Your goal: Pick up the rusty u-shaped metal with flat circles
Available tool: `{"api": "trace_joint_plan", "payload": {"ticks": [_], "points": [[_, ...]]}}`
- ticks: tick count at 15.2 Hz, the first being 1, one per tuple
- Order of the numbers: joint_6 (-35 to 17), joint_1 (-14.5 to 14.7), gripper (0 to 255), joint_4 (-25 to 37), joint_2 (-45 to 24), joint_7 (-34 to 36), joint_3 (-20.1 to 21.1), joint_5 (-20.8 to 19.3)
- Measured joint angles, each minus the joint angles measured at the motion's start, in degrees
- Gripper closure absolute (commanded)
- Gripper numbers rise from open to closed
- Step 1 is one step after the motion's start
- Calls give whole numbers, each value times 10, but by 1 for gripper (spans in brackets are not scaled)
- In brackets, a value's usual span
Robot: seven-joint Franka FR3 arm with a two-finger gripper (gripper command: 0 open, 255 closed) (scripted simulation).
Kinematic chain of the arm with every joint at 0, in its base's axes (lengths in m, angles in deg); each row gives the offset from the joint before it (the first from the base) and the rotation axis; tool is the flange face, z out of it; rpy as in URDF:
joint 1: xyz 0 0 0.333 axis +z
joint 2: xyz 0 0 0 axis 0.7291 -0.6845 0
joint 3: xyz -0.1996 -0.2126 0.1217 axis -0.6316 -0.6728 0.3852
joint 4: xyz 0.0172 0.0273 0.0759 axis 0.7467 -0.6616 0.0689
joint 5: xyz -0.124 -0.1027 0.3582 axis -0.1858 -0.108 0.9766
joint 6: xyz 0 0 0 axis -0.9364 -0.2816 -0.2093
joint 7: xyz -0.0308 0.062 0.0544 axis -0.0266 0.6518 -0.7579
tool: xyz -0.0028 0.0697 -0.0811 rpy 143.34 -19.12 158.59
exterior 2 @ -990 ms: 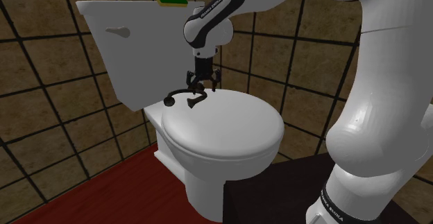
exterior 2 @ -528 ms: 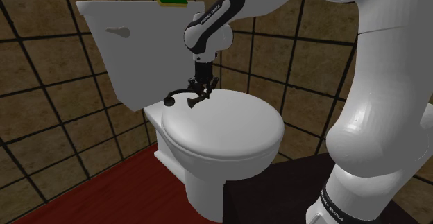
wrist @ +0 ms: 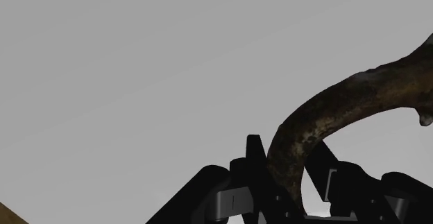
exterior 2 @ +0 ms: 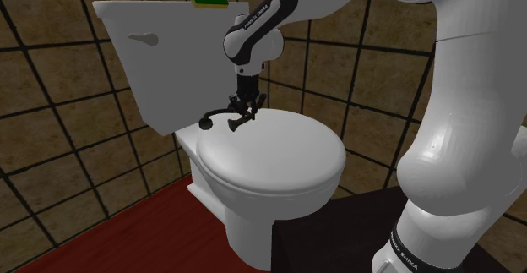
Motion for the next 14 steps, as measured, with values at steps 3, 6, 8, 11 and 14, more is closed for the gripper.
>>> {"api": "trace_joint_plan", "payload": {"ticks": [3,6,8,11,14], "points": [[16,-2,255,4,12,-2,1,4],[37,-2,255,16,22,-3,2,7],[51,-2,255,24,27,-4,3,9],[71,-3,255,36,36,-4,4,12],[92,-4,255,49,45,-6,5,14]]}}
